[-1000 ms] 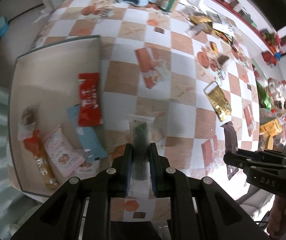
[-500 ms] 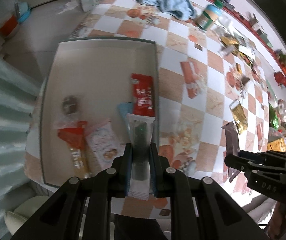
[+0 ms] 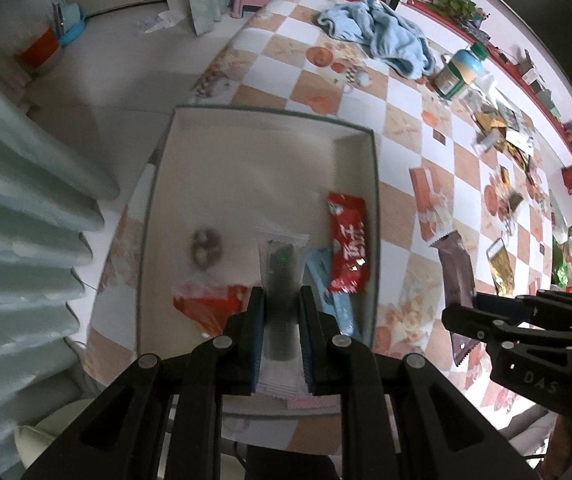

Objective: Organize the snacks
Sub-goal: 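Lower both grippers into the tray and open them to release the snacks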

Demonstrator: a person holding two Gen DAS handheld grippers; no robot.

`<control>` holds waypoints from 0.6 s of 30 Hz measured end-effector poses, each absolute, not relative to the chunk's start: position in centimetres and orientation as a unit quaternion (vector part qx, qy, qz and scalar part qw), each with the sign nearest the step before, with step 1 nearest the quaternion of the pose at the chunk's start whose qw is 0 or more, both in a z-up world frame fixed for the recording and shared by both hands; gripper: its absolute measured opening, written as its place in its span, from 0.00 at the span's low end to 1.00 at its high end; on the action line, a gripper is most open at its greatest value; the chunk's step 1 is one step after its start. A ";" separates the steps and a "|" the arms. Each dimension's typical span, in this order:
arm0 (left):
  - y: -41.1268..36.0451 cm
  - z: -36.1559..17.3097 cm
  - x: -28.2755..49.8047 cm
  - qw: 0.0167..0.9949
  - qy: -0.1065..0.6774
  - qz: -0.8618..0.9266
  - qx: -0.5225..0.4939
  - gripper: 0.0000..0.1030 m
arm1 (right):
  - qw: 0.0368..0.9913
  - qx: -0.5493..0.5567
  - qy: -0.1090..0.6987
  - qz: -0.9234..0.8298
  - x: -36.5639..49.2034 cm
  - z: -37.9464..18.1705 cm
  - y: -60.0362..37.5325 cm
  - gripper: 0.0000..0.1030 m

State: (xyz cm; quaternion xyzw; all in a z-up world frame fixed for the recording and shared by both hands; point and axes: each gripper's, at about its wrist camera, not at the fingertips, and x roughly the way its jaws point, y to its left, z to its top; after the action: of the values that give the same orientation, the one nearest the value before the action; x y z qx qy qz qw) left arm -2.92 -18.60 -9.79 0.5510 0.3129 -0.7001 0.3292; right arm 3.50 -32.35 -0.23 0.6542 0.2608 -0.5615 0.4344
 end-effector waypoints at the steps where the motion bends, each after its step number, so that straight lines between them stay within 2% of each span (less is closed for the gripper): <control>1: -18.9 -9.8 -3.0 0.330 0.312 -0.700 0.551 0.17 | 0.438 0.652 0.260 -0.562 3.6 -0.1 -32.9 0.29; 18: -23.4 -12.8 -4.3 0.350 0.308 -0.682 0.563 0.17 | 0.461 0.650 0.255 -0.547 4.2 -1.6 -41.2 0.29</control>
State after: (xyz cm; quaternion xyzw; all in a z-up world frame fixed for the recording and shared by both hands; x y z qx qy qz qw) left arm -4.33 -23.44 -12.77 0.5633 0.3078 -0.6820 0.3504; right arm 4.25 -41.23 -1.61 0.6499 0.2554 -0.5472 0.4614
